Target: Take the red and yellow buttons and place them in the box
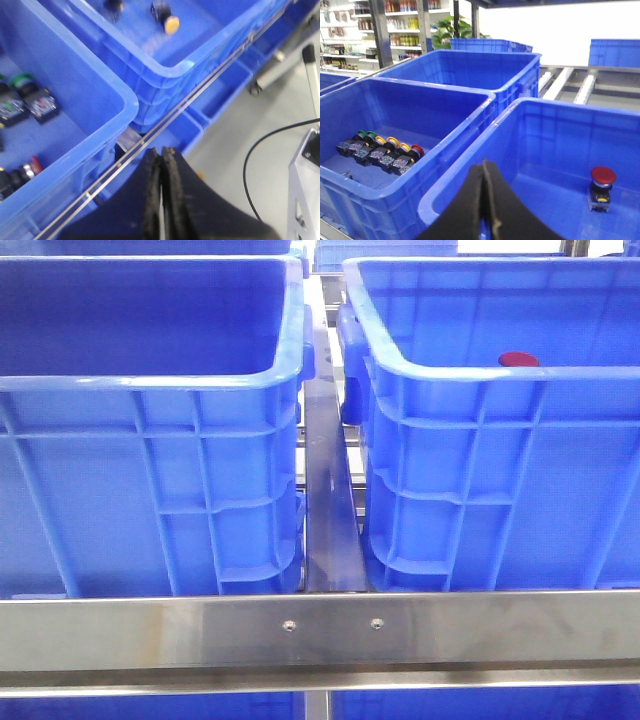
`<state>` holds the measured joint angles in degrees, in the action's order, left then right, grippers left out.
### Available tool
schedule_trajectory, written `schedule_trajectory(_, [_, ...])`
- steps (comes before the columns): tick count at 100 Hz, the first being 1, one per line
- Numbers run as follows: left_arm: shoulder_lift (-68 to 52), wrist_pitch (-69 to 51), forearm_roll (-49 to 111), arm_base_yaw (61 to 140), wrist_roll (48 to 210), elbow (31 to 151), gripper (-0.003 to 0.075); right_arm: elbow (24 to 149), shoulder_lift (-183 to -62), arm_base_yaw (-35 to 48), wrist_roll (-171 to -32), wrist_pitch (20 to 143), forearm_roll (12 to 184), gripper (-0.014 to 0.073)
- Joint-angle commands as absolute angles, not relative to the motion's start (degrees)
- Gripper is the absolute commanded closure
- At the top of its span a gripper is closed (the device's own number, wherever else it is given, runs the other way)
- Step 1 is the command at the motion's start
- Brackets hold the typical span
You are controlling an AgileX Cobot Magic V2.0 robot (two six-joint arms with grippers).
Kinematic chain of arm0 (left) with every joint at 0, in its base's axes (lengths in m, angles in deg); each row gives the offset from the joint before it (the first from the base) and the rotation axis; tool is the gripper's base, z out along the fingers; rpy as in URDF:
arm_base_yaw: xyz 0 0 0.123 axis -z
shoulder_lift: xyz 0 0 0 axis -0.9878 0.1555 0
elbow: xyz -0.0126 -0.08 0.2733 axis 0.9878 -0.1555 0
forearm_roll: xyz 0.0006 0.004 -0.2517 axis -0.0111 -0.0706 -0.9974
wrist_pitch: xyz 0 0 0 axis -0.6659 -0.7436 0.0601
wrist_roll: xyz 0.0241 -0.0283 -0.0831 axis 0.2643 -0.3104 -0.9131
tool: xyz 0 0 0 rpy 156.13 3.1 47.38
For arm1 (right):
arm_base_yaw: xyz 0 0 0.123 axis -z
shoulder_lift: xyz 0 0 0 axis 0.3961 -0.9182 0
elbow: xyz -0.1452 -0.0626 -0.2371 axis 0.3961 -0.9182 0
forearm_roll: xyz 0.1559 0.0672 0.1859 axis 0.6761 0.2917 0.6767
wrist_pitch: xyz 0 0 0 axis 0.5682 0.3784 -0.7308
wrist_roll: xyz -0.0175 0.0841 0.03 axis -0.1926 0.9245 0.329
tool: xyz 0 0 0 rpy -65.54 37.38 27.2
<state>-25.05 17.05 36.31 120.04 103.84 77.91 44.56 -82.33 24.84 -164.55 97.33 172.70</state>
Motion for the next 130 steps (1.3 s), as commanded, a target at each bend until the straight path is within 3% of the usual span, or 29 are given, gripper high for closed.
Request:
schedule_trajectory(1, [-31.67,11.86,35.77,120.41,103.78,75.88,0.0740,44.38,-78.92,25.08,-165.22,98.15,174.22,0.0654])
schedule_trajectory(44, [-51.36,11.63,36.81,120.41,103.78,64.18,0.0740,40.19,-67.61,25.08,-165.22,97.65,172.32,0.0654])
schedule_trajectory(130, [-52.13,11.73,36.81,120.41,103.78,63.90,0.0740,40.19,-67.61,25.08,-165.22,97.99,172.37,0.0654])
